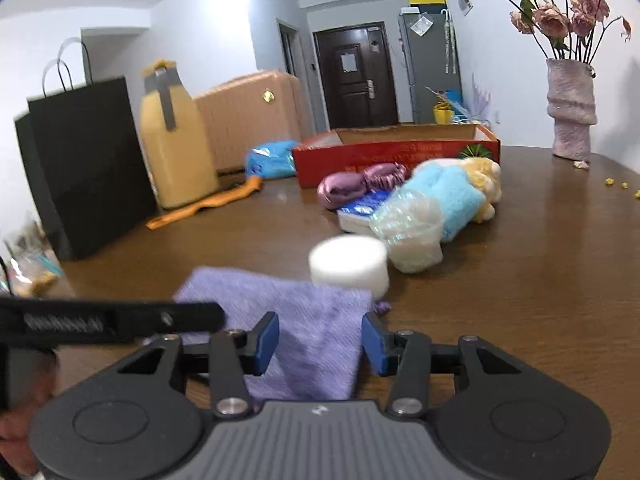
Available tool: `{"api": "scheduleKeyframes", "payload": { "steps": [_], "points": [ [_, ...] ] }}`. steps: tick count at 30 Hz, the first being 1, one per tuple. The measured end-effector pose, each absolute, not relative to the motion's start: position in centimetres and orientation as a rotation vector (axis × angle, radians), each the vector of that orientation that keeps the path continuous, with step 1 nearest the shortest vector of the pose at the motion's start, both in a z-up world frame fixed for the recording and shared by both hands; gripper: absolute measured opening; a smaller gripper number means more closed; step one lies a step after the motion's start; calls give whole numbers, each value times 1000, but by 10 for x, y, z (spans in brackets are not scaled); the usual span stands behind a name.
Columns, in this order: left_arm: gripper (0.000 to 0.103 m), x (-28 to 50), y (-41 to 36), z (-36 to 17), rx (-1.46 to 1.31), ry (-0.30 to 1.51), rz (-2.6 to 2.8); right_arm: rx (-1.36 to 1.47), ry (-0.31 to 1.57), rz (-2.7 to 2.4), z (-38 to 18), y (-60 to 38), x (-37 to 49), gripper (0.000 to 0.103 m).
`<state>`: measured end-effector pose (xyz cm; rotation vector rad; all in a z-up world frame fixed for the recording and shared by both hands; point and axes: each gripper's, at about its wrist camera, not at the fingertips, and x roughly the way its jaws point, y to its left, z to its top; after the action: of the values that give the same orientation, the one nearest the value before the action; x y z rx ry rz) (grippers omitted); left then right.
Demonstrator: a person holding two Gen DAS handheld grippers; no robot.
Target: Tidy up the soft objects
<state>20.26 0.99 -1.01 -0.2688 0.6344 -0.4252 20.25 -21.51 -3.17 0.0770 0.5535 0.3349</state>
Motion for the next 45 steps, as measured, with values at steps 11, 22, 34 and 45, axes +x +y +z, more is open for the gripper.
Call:
{"api": "scheduleKeyframes", "payload": {
  "steps": [11,22,34,45],
  "points": [
    [22,196,5,-11,-222,640,-374,-27,518,317,-39,-194,194,13],
    [12,264,15,81,-235,454,-503,66,365,413,61,-226,247,4],
    [12,555,-12,100,-132,592,-375,131,641,413,105,-213,560,3],
    [16,603,-19,25,139,734,-267,156,939,414,17,-185,640,10]
  ]
}}
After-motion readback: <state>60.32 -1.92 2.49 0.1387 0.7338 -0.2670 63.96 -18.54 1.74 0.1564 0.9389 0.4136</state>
